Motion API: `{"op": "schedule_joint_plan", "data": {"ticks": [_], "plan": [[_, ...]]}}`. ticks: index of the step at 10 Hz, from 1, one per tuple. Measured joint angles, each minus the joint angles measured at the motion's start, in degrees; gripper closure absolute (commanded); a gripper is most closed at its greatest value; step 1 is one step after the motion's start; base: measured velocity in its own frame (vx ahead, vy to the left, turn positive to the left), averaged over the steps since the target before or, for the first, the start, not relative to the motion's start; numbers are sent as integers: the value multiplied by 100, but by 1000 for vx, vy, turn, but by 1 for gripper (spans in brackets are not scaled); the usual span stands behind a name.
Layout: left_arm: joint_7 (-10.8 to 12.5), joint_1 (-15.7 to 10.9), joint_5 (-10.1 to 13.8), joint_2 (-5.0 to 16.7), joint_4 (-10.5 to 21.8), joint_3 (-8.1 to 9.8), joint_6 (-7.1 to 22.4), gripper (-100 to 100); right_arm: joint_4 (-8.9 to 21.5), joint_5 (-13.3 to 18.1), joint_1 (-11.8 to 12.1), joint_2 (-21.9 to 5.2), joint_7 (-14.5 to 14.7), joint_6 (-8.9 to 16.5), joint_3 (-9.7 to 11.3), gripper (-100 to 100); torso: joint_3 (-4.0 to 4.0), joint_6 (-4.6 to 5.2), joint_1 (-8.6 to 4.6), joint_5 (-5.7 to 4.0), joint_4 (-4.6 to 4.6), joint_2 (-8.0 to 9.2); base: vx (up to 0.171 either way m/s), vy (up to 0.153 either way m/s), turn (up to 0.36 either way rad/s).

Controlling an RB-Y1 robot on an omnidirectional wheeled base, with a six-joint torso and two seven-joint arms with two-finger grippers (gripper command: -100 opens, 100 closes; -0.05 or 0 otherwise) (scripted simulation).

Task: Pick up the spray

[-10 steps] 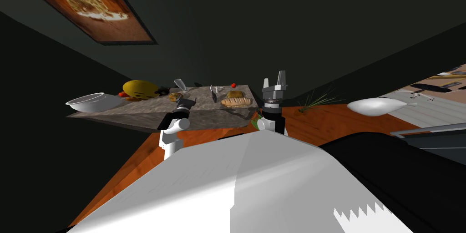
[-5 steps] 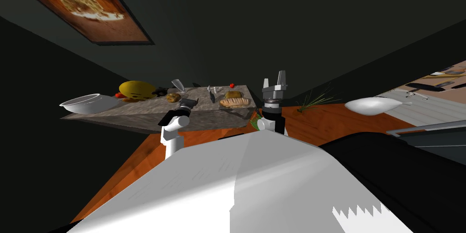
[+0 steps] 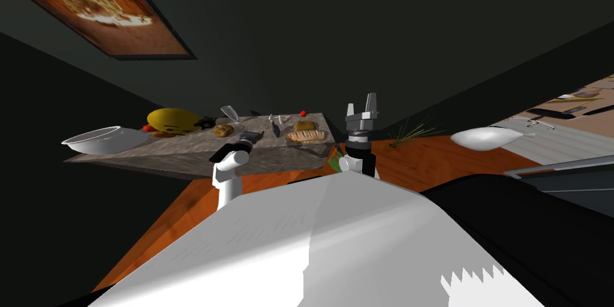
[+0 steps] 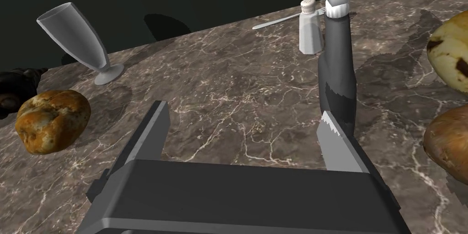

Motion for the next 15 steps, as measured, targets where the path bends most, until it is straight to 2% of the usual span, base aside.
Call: {"op": "schedule_joint_plan", "data": {"ticks": [9, 14, 15], "plan": [[1325, -339, -51, 96, 425, 202, 1159, -100, 0, 0, 0, 0, 0, 0, 0, 0, -12, 1, -7, -1, -5, -20, 64, -67, -36], [1926, -464, -55, 231, 582, 320, 1657, -100, 0, 0, 0, 0, 0, 0, 0, 0, -3, -1, 13, 3, -1, -5, 48, -23, -17], [1955, -468, -57, 234, 584, 323, 1682, 0, 0, 0, 0, 0, 0, 0, 0, 0, 1, -2, 18, 4, 0, 3, 0, 0, 0]]}}
